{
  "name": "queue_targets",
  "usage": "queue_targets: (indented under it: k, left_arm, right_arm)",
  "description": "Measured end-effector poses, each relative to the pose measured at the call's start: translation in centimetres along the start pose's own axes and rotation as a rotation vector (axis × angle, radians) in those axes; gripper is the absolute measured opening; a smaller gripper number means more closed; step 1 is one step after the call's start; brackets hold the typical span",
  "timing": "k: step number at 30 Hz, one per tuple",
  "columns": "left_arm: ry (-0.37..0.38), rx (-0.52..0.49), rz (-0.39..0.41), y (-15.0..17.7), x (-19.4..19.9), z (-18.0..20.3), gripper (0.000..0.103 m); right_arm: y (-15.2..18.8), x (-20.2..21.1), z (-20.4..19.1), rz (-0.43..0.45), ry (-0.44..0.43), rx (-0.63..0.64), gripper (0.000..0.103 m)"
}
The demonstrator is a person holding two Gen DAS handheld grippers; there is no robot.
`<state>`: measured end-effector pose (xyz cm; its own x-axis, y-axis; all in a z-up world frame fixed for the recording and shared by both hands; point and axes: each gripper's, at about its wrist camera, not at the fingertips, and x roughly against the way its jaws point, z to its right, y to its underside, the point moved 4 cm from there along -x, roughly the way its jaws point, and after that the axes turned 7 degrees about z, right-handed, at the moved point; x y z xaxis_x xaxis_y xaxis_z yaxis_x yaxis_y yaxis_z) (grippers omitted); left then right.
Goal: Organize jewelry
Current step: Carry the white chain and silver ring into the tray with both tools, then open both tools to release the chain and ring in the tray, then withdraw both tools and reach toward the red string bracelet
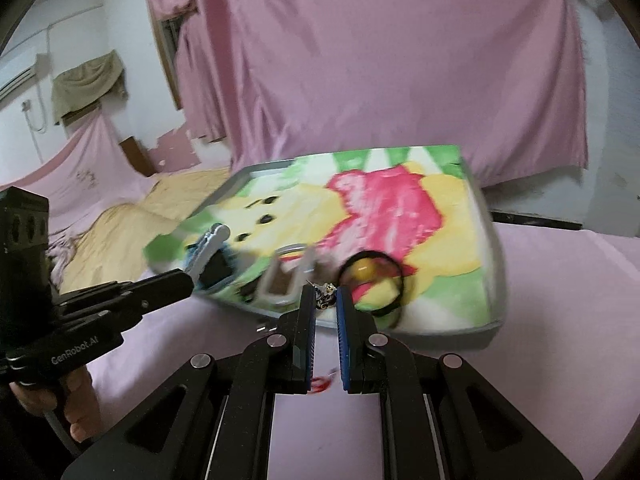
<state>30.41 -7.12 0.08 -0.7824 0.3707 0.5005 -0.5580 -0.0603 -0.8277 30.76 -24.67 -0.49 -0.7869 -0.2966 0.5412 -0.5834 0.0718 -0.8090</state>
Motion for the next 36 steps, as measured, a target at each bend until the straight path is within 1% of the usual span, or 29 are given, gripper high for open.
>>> queue_targets:
  k: [6, 12, 16, 20, 21, 23, 24, 25, 28, 32, 33, 34, 36]
  left_arm:
    - [-0.032, 0.011, -0.076, -0.3, -3.3, -0.2, 0.003]
    - [-0.051, 0.01, -0.125, 0.2, -4.8, -0.4, 0.003]
    - [-0.056, 0.013, -0.146, 0.5, -5.3, -0.4, 0.004]
    - [-0.049, 0.025, -0.146, 0.5, -5.3, -0.5, 0.004]
    - [-0.051, 0.024, -0.145, 0.5, -5.3, -0.5, 0.004]
    - [-0.052, 0.018, -0.143, 0.5, -5.2, -0.4, 0.004]
    - [-0.053, 0.015, -0.143, 0.5, -5.2, -0.4, 0.004]
    - [-0.057, 0.011, -0.142, 0.5, -5.1, -0.3, 0.004]
    - [-0.061, 0.012, -0.135, 0.4, -4.7, -0.3, 0.004]
    - [-0.063, 0.02, -0.109, 0.4, -3.8, -0.4, 0.004]
    - [-0.064, 0.019, -0.1, 0.3, -3.5, -0.4, 0.004]
    - [-0.064, 0.016, -0.087, 0.4, -3.1, -0.3, 0.004]
    - [-0.062, 0.016, -0.069, 0.3, -2.5, -0.3, 0.004]
  right_arm:
    - [0.0, -2.9, 0.8, -0.058, 0.015, 0.008, 0.009]
    - [0.5, -4.5, 0.8, -0.106, 0.027, 0.022, 0.009]
    - [0.5, -4.8, 1.0, -0.114, 0.034, 0.017, 0.009]
    - [0.5, -4.8, 1.0, -0.114, 0.035, 0.013, 0.01]
    - [0.5, -4.8, 1.1, -0.114, 0.035, 0.012, 0.011]
    - [0.5, -4.7, 1.0, -0.109, 0.035, 0.014, 0.02]
    - [0.5, -4.6, 1.0, -0.105, 0.036, 0.015, 0.027]
    - [0.5, -4.5, 0.9, -0.101, 0.038, 0.016, 0.031]
    - [0.4, -3.8, 0.9, -0.076, 0.043, 0.014, 0.031]
    - [0.1, -2.1, 1.3, -0.008, 0.051, -0.002, 0.031]
    - [0.0, -1.6, 1.4, 0.014, 0.055, -0.006, 0.034]
    - [-0.1, -1.0, 1.4, 0.037, 0.059, -0.011, 0.043]
    - [-0.2, 0.3, 1.5, 0.092, 0.065, -0.018, 0.053]
